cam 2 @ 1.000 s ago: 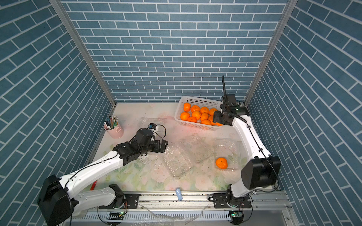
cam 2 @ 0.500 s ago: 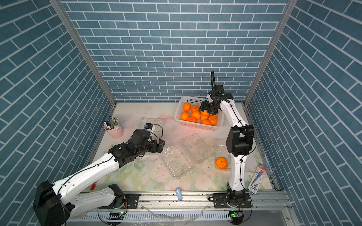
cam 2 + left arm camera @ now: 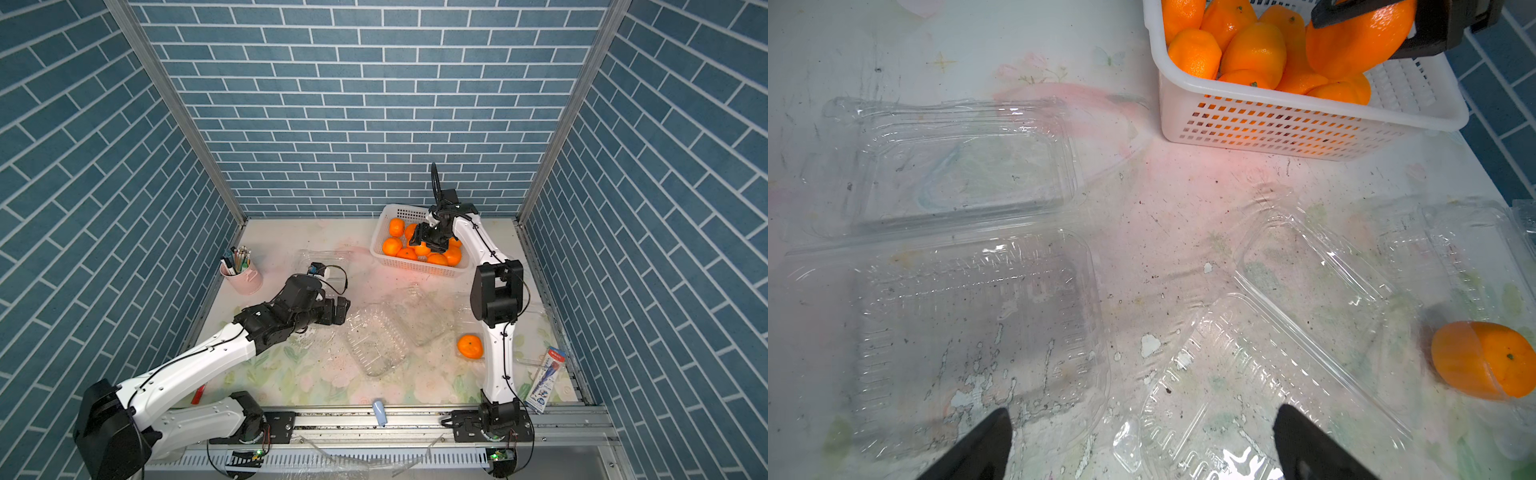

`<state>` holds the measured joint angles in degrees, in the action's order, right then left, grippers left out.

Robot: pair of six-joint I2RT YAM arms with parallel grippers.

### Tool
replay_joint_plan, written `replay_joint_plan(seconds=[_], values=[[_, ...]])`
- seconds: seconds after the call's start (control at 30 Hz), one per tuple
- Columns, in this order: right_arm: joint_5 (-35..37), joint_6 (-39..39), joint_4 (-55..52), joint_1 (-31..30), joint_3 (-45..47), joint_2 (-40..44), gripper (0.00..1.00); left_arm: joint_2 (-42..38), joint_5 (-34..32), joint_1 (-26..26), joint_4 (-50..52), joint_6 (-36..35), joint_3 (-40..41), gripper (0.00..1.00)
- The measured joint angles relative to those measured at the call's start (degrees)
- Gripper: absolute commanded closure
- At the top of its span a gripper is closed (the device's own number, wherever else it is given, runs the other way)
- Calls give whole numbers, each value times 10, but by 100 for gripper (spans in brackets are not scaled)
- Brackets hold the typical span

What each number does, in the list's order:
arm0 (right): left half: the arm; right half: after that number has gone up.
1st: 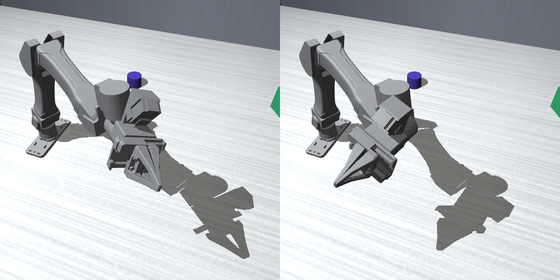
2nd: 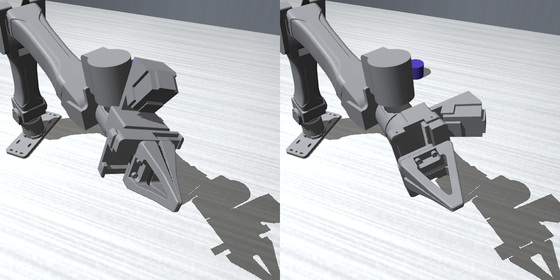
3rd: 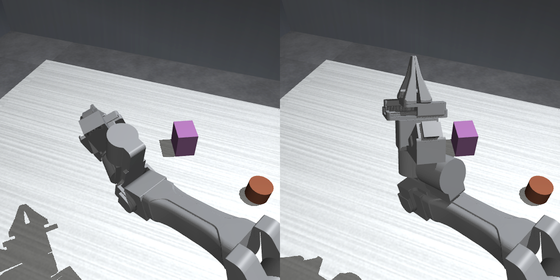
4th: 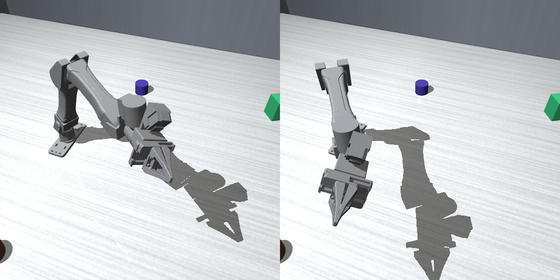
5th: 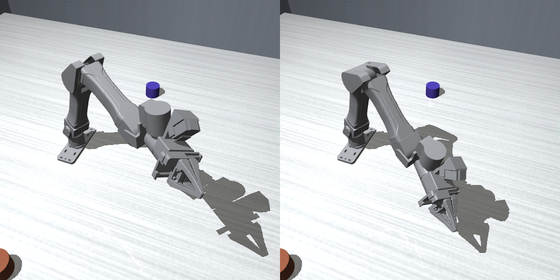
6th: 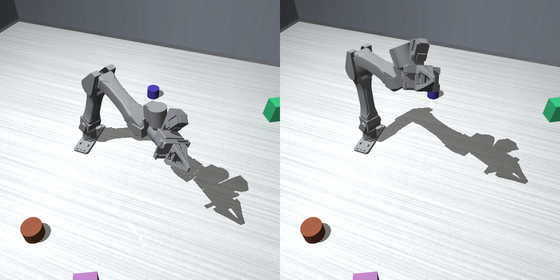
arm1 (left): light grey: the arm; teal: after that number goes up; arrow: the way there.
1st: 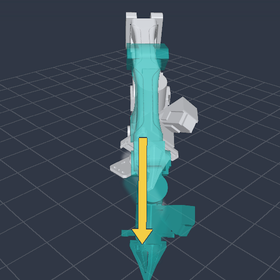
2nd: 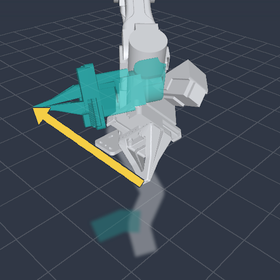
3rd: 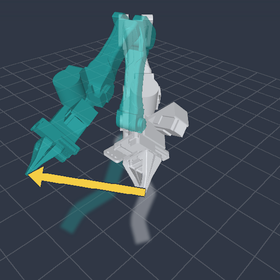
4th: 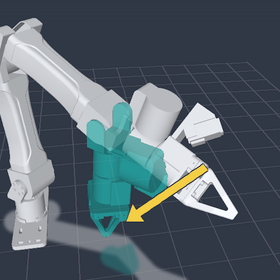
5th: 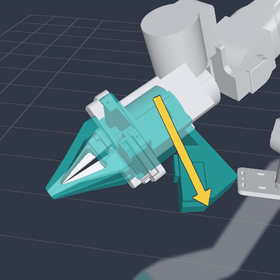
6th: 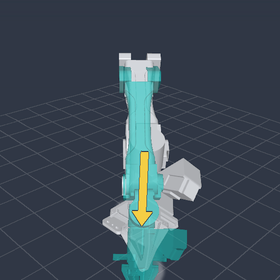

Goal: Take oranges out of containers
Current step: Place the orange in the basket.

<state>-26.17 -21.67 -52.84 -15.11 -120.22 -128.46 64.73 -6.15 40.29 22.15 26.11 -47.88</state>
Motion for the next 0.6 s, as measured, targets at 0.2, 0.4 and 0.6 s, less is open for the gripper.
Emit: replay_joint_plan(seconds=[0.2, 0.4, 0.6], values=[[4, -7, -10, 0, -14, -36, 62, 0, 0, 0, 0, 0, 0, 1], [17, -17, -9, 0, -23, -44, 48, -1, 0, 0, 0, 0, 0, 1], [30, -28, -2, 0, -15, -44, 30, -2, 0, 0, 0, 0, 0, 1]])
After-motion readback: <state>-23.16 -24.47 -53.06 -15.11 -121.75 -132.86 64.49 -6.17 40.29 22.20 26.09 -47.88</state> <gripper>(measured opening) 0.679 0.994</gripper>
